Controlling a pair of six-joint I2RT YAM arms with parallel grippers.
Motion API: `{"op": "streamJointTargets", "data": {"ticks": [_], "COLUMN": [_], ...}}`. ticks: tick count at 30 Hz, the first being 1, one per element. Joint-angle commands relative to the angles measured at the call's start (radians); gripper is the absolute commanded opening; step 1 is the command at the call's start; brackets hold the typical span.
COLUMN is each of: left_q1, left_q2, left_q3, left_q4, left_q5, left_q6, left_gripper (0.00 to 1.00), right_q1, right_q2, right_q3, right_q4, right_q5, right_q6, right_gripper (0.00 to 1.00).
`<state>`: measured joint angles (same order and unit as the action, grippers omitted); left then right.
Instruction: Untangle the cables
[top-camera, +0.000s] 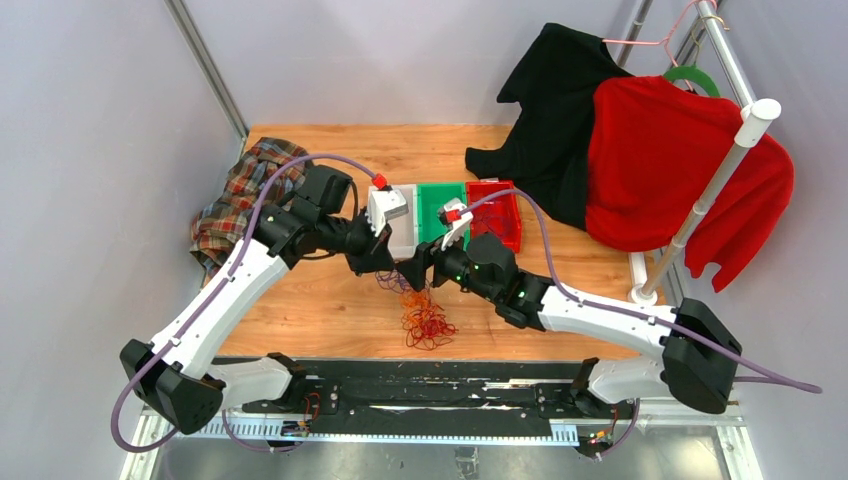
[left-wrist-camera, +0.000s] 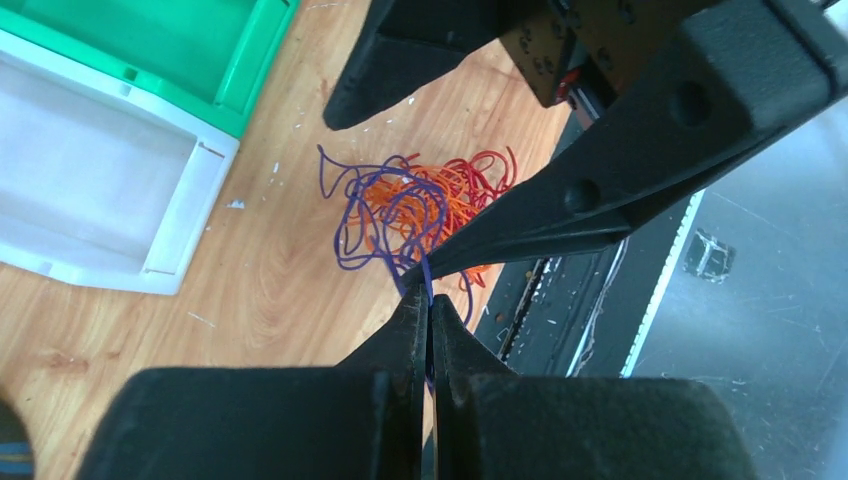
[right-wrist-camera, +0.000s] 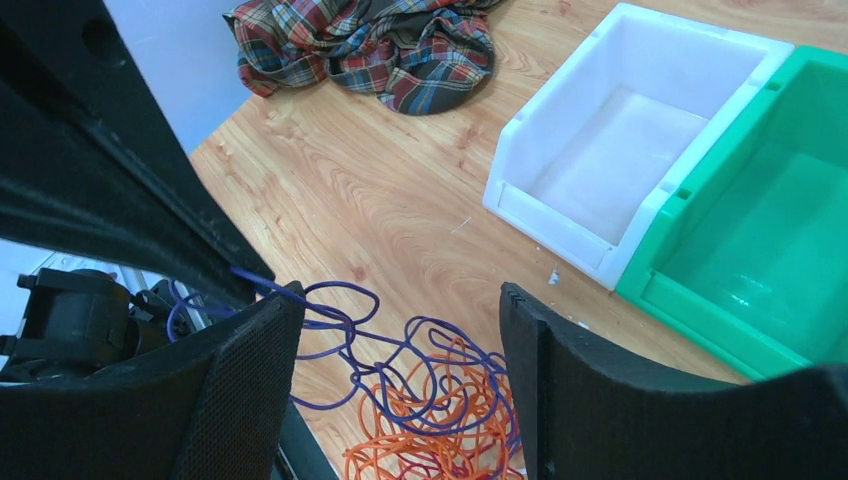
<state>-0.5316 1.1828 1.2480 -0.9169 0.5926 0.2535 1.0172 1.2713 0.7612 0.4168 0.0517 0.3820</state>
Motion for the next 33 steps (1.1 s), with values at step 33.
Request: {"op": "streamJointTargets", "data": {"ticks": [33], "left_q1": [-0.001], "left_q2": [-0.062], "left_q3": [0.545], "left_q4": [-0.140], "left_q5": [-0.149], "left_q6": [0.118], "left_gripper": [0.00], "right_q1": [0.012], "right_q2": [0.214], "right_q3": [-0.283], "right_q4": [0.122], "right_q5": [0.211], "right_q6": [0.175], "right_gripper": [0.51]}}
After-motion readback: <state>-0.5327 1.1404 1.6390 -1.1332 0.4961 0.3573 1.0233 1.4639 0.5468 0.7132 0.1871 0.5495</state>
